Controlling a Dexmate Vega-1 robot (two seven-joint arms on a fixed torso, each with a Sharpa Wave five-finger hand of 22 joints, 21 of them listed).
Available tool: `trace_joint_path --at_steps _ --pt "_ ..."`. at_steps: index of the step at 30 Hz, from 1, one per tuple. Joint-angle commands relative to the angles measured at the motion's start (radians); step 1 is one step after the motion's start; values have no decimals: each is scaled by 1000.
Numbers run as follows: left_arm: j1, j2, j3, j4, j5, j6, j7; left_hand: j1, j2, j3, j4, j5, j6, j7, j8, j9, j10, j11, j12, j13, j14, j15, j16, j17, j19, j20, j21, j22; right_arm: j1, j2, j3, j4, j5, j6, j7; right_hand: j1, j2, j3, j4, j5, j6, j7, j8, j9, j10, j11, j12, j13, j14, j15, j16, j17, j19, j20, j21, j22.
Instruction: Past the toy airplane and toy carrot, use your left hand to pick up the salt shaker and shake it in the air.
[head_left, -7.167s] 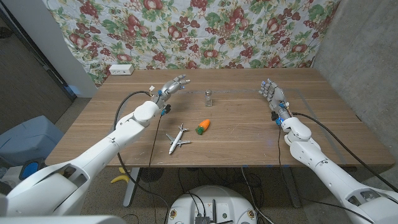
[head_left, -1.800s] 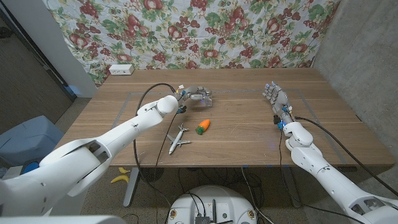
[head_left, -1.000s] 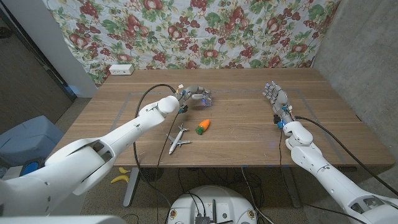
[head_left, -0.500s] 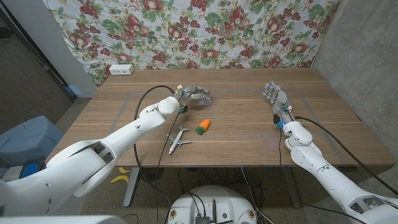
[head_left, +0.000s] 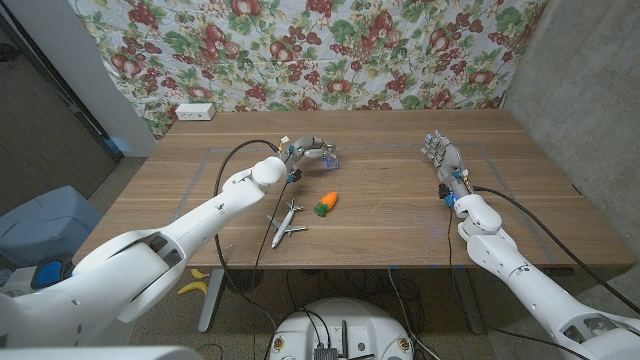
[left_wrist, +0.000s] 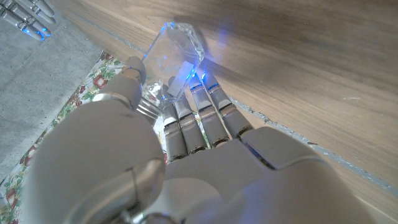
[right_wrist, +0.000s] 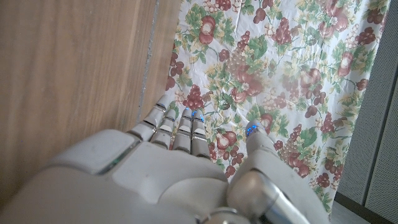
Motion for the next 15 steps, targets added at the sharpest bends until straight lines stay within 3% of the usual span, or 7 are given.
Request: trace_joint_path --at_steps 1,15 --pt "29 16 -34 -41 -49 -5 10 121 110 18 25 3 248 -7 6 3 280 -118 6 5 11 -165 4 3 11 -41 6 4 5 0 -5 -2 -6 -4 -1 -3 2 -4 -1 2 9 2 4 2 10 -2 -1 0 11 -1 -1 3 8 2 -4 4" --pt "67 44 -74 -103 -91 12 28 135 107 13 24 2 258 -3 0 4 294 -117 3 5 26 -165 0 2 14 -43 8 5 21 7 -14 10 -9 -7 7 -3 2 -4 -1 2 10 3 4 2 10 -2 -1 0 13 -2 -1 1 13 3 -12 4"
